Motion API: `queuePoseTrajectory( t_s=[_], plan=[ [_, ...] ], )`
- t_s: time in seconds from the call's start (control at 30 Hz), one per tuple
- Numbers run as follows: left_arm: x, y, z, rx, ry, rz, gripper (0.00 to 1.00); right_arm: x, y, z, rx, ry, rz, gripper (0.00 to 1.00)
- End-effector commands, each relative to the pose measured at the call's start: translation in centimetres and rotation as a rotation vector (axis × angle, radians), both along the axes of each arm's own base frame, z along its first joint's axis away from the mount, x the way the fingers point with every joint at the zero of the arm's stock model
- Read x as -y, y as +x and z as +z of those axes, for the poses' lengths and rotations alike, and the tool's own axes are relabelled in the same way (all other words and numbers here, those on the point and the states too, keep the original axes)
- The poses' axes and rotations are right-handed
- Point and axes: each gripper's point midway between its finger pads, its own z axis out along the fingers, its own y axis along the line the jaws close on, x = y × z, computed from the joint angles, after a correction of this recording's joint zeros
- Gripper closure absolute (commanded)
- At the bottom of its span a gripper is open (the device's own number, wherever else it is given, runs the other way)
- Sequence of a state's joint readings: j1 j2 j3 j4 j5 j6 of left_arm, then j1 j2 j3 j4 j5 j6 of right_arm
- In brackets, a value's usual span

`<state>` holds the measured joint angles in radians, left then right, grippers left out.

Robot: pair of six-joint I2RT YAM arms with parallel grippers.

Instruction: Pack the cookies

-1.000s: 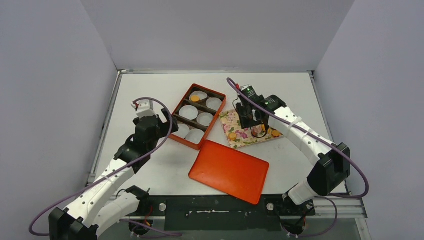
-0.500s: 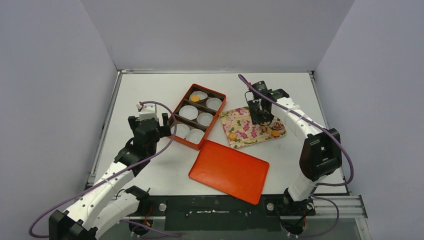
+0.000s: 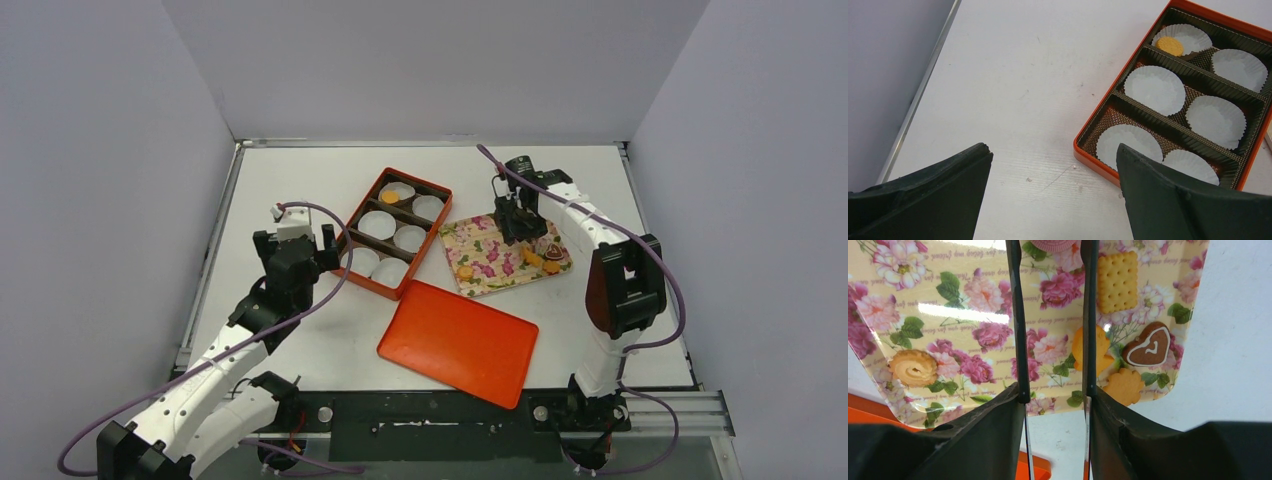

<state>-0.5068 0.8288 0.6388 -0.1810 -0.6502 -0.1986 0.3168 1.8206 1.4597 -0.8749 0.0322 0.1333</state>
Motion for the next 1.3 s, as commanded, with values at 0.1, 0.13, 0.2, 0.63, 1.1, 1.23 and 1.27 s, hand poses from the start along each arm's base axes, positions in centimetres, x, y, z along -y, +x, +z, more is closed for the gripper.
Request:
queuePoseTrajectory(
  t_s=[0.1, 0.13, 0.2, 0.63, 1.1, 1.23, 1.27],
  plan=[
    [0.0, 0.4, 1.5, 0.058, -0.013, 0.013, 0.07, 0.1, 1.8, 1.3, 0.052, 0.007, 0.005, 0.53],
    [0.0, 0.4, 1.5, 0.057, -0.011, 0.013, 0.07, 0.1, 1.9, 1.2, 0.050, 0.007, 0.004, 0.53],
    [0.0, 0.4, 1.4, 0.056, -0.011, 0.013, 0.07, 0.1, 2.0, 1.0, 0.045, 0.006, 0.005, 0.52],
    [0.0, 0.5, 1.3, 0.052, -0.007, 0.014, 0.07, -0.2, 2.4, -0.8, 0.009, 0.018, 0.010, 0.57],
    [-0.1, 0.4, 1.6, 0.062, -0.012, 0.015, 0.07, -1.2, 2.2, 3.5, 0.071, 0.068, 0.037, 0.83],
    [-0.1, 0.4, 1.6, 0.064, -0.013, 0.013, 0.07, -1.7, 1.8, 4.5, 0.085, 0.075, 0.047, 0.84],
    [-0.1, 0.4, 1.7, 0.064, -0.014, 0.012, 0.07, -1.7, 1.7, 4.6, 0.087, 0.077, 0.046, 0.86]
  ],
)
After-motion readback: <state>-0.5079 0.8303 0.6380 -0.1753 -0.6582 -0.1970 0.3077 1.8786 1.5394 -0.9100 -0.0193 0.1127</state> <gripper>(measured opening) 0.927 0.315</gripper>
